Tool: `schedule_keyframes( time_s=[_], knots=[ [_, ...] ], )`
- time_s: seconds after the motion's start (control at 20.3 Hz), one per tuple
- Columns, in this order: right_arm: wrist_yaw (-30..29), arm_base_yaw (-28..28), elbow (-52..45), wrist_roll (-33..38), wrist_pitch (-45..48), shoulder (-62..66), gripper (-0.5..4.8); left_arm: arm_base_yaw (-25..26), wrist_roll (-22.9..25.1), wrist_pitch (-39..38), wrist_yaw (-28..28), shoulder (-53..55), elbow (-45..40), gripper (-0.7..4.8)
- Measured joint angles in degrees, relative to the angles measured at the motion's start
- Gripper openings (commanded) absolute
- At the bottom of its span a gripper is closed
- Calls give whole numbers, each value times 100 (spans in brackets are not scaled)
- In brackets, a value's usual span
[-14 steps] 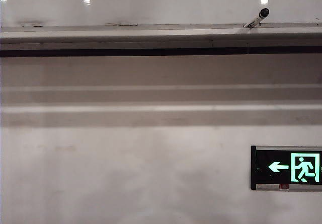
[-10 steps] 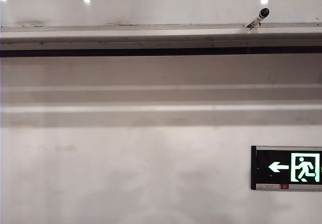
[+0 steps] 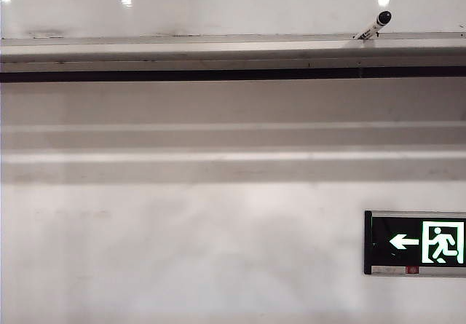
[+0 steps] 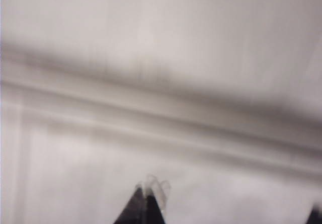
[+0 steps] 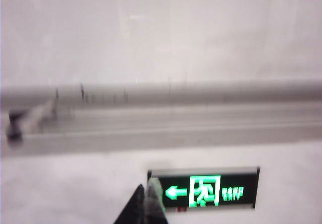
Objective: Wipe the whiteboard clean using the black magnetic whiteboard eraser attached to the whiteboard.
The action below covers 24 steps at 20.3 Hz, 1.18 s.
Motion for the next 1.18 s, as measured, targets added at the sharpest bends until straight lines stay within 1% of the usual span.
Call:
schedule_keyframes(
  time_s=[0.1, 0.2, 0.25, 0.3, 0.35, 0.44, 0.54, 0.59, 0.64, 0.79, 0.89, 0.94, 1.04, 1.09, 1.13, 1.18],
  knots=[
    [-2, 0, 981, 2, -101, 739, -1, 0, -2, -197, -9, 433, 800, -6],
    [-4, 0, 1744, 0, -39, 1353, -1, 0, -87, -356, -7, 852, 1379, -6],
    [-24, 0, 2378, 0, -74, 1864, -1, 0, -192, -415, -4, 1340, 1952, -6],
    [-42, 0, 2787, 0, -74, 2218, -1, 0, -238, -420, 11, 1593, 2271, -6],
    [-127, -2, 3414, 0, -55, 2750, -1, 0, -286, -407, 111, 1941, 2734, -6],
    [-461, -2, 4494, -15, -31, 3611, -1, 0, -306, -407, 367, 2614, 3543, -6],
    [-826, -2, 5333, -109, -81, 4288, -1, 0, -306, -584, 673, 3176, 4262, -6],
    [-986, -2, 5906, -127, -33, 4750, -1, 0, -306, -925, 761, 3482, 4688, -6],
    [-1113, -2, 6238, -133, 4, 5056, -1, 0, -297, -1327, 811, 3812, 5209, -6],
    [-1727, 0, 7058, -155, -52, 5893, -1, 0, -2, -1945, 1108, 4653, 6391, -6],
    [-2020, 55, 7353, -223, -46, 6269, -1, -2, 87, -2188, 1246, 5088, 6900, -6],
    [-2028, 181, 7462, -319, -59, 6411, -1, -2, 92, -2229, 1248, 5235, 7101, -6],
    [-2033, 645, 7593, -817, 63, 6666, -1, -15, 92, -2253, 1287, 5434, 7431, -6],
    [-2065, 951, 7619, -1145, 229, 6802, -1, -118, 92, -2238, 1285, 5508, 7541, -6],
    [-2028, 1117, 7628, -1329, 422, 6900, 2, -245, 92, -2232, 1285, 5574, 7622, -6],
    [-1740, 1349, 7630, -1556, 691, 7025, 45, -463, 94, -2170, 1287, 5659, 7672, -6]
  ],
)
